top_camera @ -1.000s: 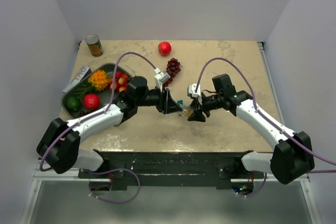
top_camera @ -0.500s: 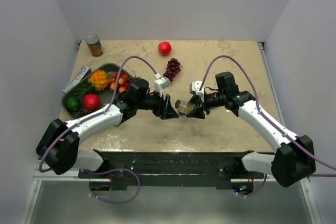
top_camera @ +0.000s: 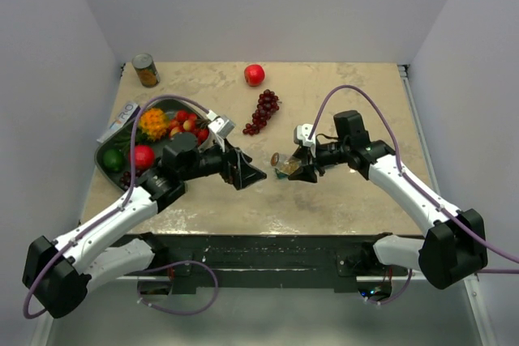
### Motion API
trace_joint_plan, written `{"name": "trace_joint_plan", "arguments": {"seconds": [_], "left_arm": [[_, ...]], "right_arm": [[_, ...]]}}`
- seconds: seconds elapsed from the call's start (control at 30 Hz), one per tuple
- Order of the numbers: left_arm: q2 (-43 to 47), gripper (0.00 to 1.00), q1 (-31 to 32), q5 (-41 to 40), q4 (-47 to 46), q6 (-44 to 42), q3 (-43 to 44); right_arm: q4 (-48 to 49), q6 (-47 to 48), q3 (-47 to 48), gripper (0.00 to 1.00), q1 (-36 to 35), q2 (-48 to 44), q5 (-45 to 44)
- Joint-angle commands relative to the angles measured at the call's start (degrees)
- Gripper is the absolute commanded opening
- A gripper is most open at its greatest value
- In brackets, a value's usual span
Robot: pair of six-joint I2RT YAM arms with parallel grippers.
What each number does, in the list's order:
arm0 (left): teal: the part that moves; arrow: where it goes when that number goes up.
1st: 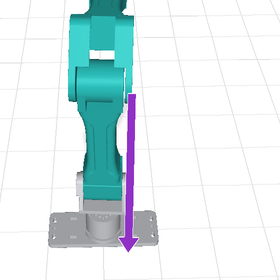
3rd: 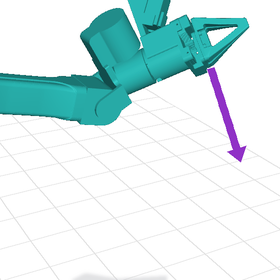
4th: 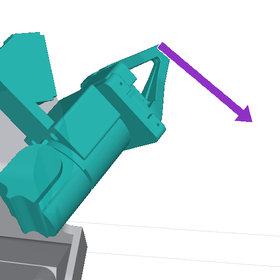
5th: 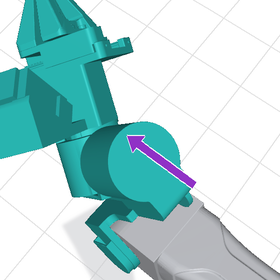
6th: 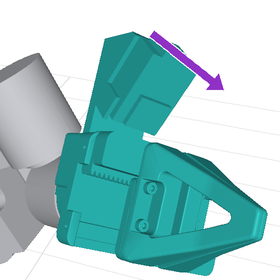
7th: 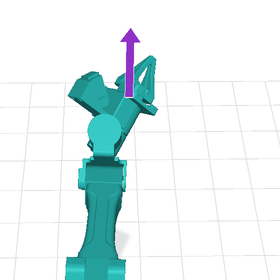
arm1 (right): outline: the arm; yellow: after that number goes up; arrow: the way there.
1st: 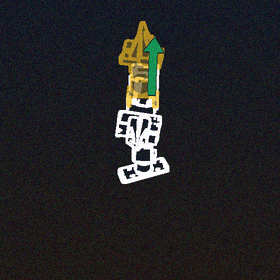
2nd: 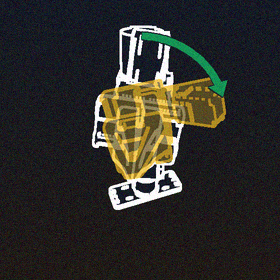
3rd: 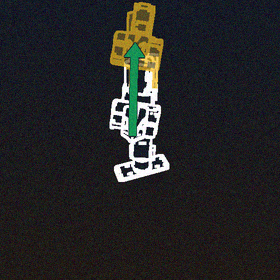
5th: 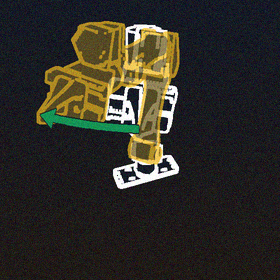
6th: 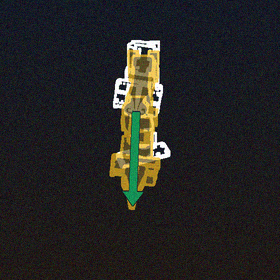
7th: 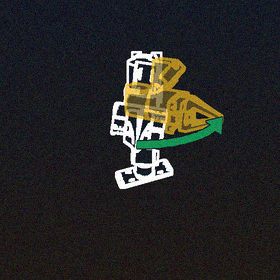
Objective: Sort the pills into containers
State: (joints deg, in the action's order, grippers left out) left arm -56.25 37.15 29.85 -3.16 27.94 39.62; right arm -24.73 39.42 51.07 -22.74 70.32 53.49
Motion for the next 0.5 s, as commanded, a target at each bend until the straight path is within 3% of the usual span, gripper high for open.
{"name": "trace_joint_plan", "arguments": {"seconds": [0.0, 0.3, 0.47], "left_arm": [[-5.1, 0.99, -0.3, -4.6, -1.9, 11.5, 4.6], [-11.6, 0.99, 3.5, -8.7, -2.5, 17.1, 10.4], [-14.7, 0.91, 4.8, -8.1, -2.1, 16.0, 12.5]], "right_arm": [[2.1, -0.3, 1.1, 0.0, 0.2, -1.6, 0.4], [2.4, -0.3, 1.0, 0.0, 0.2, -1.5, 0.4], [2.3, -0.3, 1.0, 0.0, 0.2, -1.6, 0.4]]}}
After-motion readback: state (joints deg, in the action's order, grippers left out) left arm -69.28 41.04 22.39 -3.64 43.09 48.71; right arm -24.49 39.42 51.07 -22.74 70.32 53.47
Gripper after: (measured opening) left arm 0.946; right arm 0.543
